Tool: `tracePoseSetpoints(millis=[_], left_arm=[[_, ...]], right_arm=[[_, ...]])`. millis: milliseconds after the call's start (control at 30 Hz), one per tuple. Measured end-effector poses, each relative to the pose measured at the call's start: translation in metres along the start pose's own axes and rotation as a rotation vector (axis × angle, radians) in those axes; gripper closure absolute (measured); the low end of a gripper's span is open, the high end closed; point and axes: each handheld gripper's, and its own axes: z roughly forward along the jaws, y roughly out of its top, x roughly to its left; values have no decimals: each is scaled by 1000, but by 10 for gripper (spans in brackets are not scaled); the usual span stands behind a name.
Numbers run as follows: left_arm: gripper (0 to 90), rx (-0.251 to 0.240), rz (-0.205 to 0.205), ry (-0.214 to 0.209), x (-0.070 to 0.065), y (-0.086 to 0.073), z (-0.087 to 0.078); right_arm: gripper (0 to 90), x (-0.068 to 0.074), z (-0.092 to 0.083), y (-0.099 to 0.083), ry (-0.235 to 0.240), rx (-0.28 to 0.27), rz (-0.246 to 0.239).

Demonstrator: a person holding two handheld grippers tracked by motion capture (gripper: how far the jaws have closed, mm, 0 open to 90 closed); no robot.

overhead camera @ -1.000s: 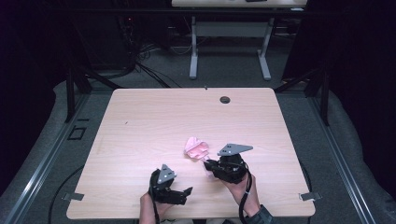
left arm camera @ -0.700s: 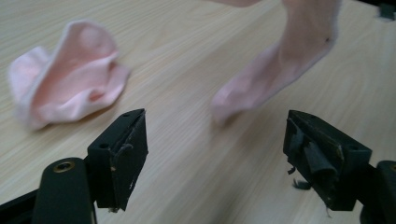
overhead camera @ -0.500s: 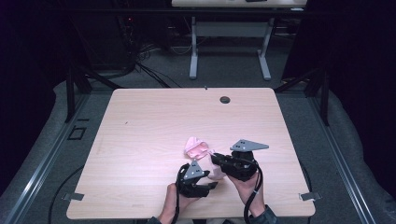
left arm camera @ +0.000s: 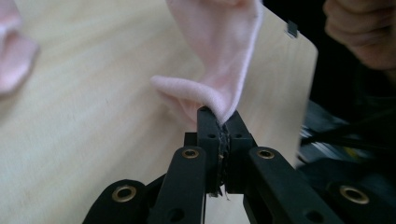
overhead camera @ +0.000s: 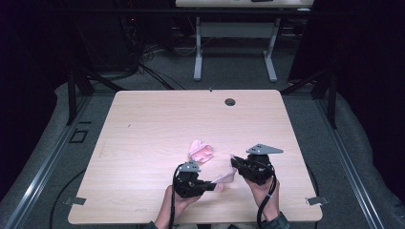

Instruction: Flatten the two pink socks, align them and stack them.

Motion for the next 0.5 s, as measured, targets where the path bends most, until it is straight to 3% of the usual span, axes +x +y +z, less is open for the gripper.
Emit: tracePoseSetpoints(millis=[33, 67, 100, 167, 267, 333, 367, 400, 500], left_arm=[[882, 0, 0, 0, 0, 0, 0], [880, 25, -59, -19, 8, 2, -4], [875, 25, -59, -19, 8, 2, -4], [826, 45, -127, 12, 22, 3, -8], [746, 34, -170, 71, 37, 3, -11], [672, 34, -177, 108, 43, 2, -14], [620, 34, -177, 108, 43, 2, -14], [620, 32, -181, 131, 45, 2, -15], [486, 31, -178, 190, 43, -2, -18]], right_arm=[[792, 0, 0, 0, 0, 0, 0], [770, -4, 10, -4, -11, 53, 16], [770, -4, 10, -4, -11, 53, 16], [694, -11, 28, -8, -16, 110, 28], [579, -19, 42, -11, -5, 133, 40], [542, -24, 43, -12, 4, 125, 41], [542, -24, 43, -12, 4, 125, 41], [521, -26, 42, -12, 12, 116, 37], [513, -36, 39, -12, 23, 126, 13]])
